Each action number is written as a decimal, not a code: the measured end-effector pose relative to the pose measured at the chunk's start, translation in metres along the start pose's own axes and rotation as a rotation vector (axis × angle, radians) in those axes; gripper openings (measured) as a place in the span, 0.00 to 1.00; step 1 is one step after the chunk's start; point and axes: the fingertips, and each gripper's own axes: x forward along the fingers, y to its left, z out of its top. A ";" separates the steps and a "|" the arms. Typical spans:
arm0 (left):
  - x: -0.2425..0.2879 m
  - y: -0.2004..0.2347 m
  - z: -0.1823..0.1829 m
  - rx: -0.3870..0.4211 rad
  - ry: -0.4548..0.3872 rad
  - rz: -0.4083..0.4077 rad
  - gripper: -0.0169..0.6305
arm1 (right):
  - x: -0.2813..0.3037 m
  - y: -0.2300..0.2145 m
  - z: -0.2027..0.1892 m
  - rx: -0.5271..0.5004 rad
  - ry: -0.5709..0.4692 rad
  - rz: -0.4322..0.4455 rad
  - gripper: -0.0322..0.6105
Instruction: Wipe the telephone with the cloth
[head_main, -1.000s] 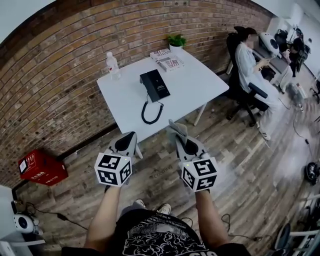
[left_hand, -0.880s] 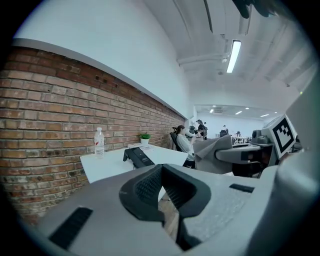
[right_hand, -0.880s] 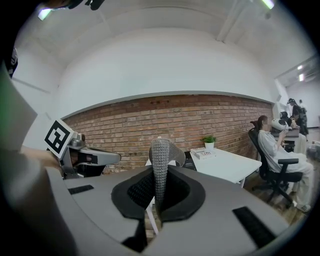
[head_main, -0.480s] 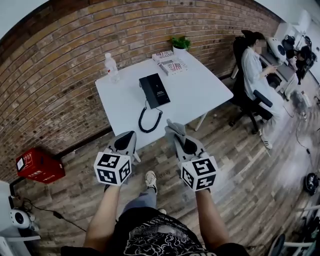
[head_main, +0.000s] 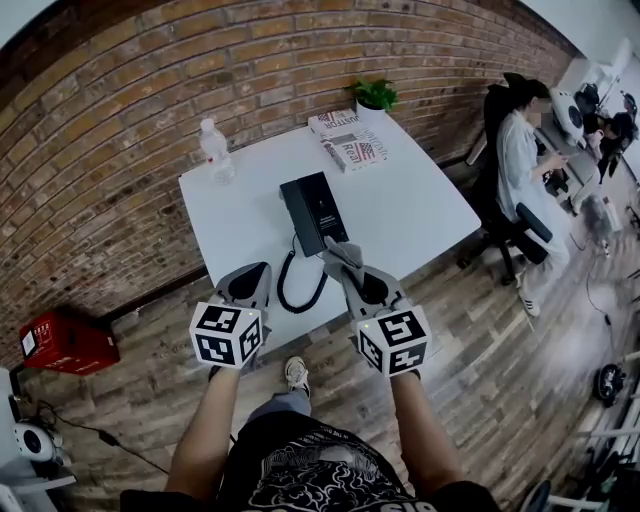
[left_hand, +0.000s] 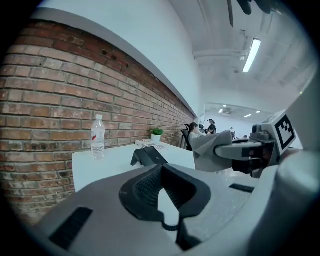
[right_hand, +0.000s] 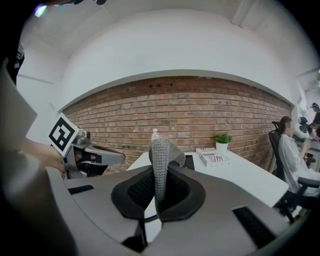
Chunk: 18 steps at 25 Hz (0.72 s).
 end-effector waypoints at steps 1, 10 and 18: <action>0.009 0.007 0.002 -0.005 0.005 -0.002 0.03 | 0.012 -0.004 0.004 -0.007 0.008 0.007 0.07; 0.066 0.061 0.009 -0.041 0.044 -0.017 0.03 | 0.118 -0.025 0.020 -0.069 0.092 0.075 0.07; 0.089 0.080 0.010 -0.066 0.056 -0.023 0.03 | 0.173 -0.038 0.033 -0.090 0.120 0.121 0.07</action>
